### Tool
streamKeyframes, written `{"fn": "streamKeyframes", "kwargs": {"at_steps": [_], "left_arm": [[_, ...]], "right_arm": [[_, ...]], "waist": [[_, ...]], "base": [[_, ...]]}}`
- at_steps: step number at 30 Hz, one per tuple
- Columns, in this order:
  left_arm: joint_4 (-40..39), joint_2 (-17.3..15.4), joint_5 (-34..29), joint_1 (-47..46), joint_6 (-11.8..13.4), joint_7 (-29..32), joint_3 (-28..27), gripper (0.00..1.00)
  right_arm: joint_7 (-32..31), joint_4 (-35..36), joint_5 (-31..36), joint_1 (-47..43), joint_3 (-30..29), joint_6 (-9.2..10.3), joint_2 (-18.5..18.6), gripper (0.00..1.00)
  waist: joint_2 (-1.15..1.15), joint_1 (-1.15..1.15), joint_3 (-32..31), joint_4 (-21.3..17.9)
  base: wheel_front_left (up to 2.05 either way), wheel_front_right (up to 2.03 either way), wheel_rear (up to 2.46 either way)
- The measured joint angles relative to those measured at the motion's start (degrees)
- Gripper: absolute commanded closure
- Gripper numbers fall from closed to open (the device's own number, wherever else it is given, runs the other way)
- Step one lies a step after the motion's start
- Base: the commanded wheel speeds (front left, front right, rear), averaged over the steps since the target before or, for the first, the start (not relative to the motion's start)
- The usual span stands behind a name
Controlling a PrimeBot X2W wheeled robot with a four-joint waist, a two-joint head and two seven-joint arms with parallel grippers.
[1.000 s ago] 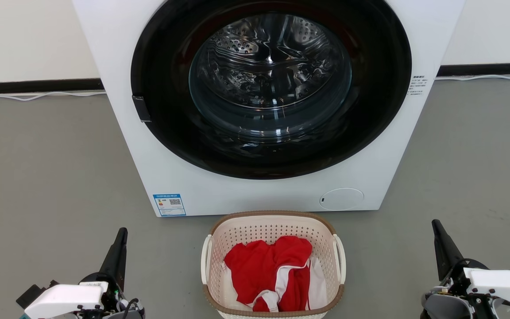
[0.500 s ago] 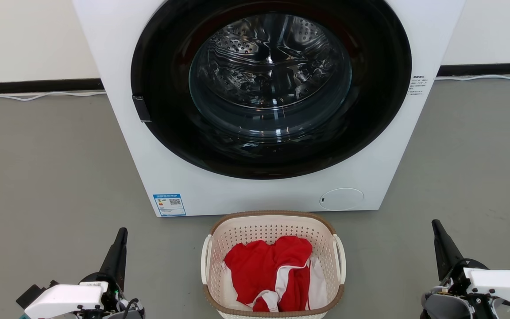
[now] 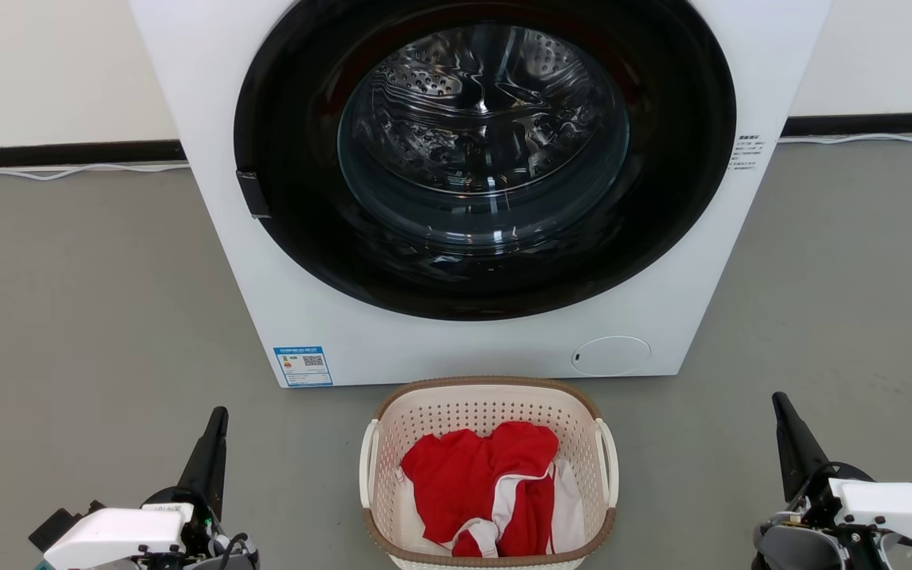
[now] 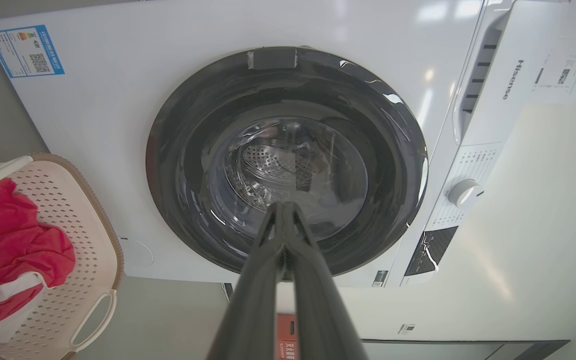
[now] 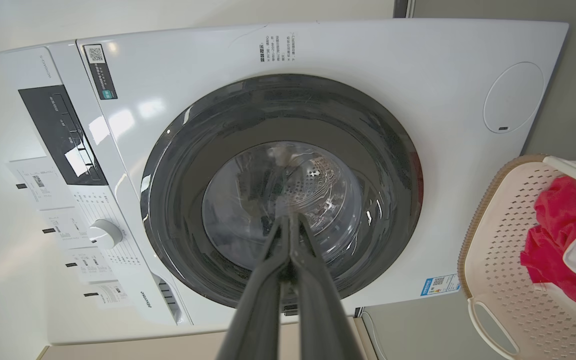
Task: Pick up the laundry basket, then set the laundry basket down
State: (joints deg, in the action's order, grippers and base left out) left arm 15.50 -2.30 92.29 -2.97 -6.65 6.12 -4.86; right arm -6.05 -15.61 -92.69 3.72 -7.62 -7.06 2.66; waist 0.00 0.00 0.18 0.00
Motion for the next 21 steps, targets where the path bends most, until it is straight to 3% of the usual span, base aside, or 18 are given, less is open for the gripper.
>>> {"fn": "streamKeyframes", "kwargs": {"at_steps": [21], "left_arm": [[0.0,0.0,0.0,0.0,0.0,0.0,0.0,1.0]], "right_arm": [[0.0,0.0,0.0,0.0,0.0,0.0,0.0,1.0]], "waist": [[0.0,0.0,0.0,0.0]], "base": [[0.0,0.0,0.0]]}}
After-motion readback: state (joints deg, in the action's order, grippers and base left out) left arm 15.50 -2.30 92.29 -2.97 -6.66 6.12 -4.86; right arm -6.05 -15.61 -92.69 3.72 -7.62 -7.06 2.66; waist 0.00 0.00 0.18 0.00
